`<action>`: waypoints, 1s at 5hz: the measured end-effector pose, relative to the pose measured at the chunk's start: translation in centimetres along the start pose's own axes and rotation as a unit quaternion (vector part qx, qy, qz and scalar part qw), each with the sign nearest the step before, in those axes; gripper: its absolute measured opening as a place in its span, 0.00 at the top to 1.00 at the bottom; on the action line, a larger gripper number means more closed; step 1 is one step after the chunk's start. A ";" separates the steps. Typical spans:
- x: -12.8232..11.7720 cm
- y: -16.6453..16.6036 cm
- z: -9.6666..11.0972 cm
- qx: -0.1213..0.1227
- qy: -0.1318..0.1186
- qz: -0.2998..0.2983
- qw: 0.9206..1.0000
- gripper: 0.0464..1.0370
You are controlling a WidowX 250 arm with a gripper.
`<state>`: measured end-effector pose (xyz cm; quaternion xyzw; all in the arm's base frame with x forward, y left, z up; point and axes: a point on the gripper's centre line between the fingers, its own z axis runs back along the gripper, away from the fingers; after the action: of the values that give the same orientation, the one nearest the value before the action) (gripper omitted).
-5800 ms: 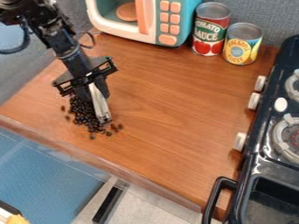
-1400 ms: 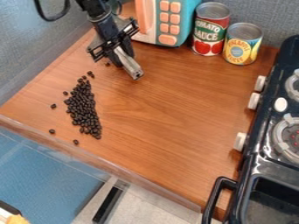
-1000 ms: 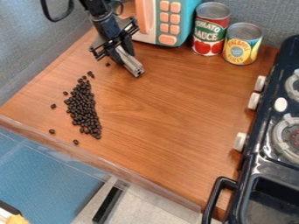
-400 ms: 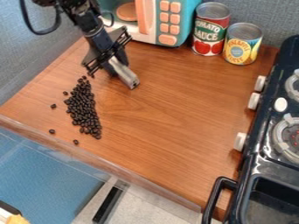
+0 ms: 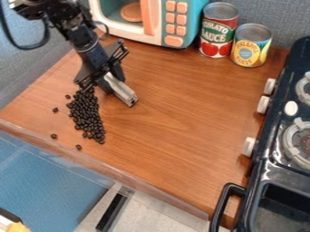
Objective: Sweep into pile
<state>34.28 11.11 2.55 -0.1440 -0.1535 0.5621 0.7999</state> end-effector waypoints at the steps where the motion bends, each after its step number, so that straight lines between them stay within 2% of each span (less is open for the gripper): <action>1: -0.2 1.2 1.1 -0.011 -0.020 0.022 1.000 0.67; 3: -0.1 3.7 2.3 -0.018 -0.032 0.065 0.997 0.67; 4: -0.4 3.9 2.7 -0.021 -0.026 0.062 0.998 0.67; 5: -0.6 2.3 4.9 -0.054 -0.025 0.046 0.997 0.67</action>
<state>30.14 11.54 6.06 -0.1793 -0.1968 0.5926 0.7602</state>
